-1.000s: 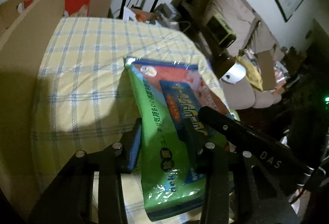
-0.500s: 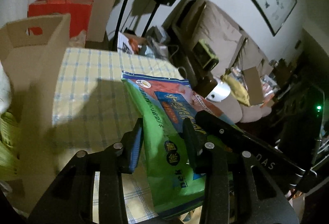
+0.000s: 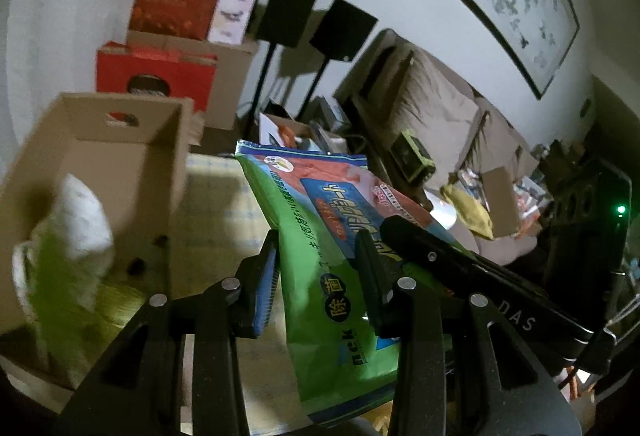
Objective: Organize objects
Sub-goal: 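Carry the packaged bag with both tools over the cardboard box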
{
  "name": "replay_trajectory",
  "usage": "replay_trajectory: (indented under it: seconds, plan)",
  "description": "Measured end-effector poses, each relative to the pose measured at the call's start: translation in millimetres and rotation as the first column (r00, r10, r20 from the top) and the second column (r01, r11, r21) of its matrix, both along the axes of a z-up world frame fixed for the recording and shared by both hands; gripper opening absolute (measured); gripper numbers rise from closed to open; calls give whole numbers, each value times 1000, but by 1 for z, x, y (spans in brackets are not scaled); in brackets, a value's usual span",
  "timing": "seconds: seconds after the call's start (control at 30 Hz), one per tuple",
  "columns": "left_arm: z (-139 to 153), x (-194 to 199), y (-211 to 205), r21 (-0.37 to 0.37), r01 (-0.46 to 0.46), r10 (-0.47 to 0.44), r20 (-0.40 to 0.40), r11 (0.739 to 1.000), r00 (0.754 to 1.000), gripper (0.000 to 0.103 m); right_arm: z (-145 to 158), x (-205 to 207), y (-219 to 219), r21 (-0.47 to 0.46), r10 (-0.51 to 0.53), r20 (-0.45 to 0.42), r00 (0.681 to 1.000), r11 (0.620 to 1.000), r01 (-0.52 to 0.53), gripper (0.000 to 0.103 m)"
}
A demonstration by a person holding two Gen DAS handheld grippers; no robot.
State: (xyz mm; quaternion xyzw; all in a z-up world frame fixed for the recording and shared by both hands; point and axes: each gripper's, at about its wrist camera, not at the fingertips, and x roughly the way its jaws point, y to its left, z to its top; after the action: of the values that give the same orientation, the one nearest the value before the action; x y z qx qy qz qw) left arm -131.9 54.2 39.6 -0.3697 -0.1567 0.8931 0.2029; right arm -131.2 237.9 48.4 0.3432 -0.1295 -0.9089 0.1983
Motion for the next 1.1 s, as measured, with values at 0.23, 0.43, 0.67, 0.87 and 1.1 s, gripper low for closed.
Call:
replay_trajectory:
  seconds: [0.23, 0.43, 0.67, 0.87, 1.1]
  plan:
    - [18, -8, -48, -8, -75, 75, -31, 997, 997, 34, 18, -21, -51, -9, 64, -19, 998, 998, -64, 34]
    - [17, -27, -96, 5, -154, 154, -29, 988, 988, 33, 19, -46, -101, -17, 115, -8, 993, 993, -115, 34]
    - [-7, -65, -142, -11, -203, 203, 20, 979, 979, 33, 1, -85, -151, 1, 152, 40, 988, 988, -152, 34]
    - [-33, -92, -168, -37, -225, 227, 76, 974, 971, 33, -30, -116, -184, 12, 175, 107, 979, 984, -178, 34]
    - [-65, -115, -189, -43, -241, 245, 130, 970, 961, 31, -56, -134, -205, 40, 180, 154, 972, 981, -188, 34]
